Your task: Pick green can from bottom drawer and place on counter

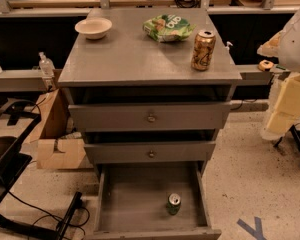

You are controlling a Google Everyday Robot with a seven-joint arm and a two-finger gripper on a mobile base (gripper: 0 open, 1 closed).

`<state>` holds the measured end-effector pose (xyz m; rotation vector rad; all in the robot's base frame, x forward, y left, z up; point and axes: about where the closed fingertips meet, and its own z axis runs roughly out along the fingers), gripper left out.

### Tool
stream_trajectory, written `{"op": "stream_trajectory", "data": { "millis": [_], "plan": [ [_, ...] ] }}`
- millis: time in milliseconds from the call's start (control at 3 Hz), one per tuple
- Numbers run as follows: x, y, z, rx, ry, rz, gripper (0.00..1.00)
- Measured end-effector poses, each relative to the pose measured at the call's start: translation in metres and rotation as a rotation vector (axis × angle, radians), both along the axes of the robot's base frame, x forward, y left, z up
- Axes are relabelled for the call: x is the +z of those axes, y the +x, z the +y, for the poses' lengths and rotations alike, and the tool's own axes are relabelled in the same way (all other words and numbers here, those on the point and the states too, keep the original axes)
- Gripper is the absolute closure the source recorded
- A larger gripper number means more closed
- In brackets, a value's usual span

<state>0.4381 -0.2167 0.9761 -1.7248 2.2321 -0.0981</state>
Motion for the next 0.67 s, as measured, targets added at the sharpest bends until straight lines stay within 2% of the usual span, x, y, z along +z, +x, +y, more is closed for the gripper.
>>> {"op": "stream_trajectory", "data": {
  "millis": [333,667],
  "plan": [
    [0.0,0.0,0.0,0.0,0.0,0.0,0.0],
    [-0.015,0.0,-0.004,-0.004,0.067,-0.002,0.0]
  ]
}}
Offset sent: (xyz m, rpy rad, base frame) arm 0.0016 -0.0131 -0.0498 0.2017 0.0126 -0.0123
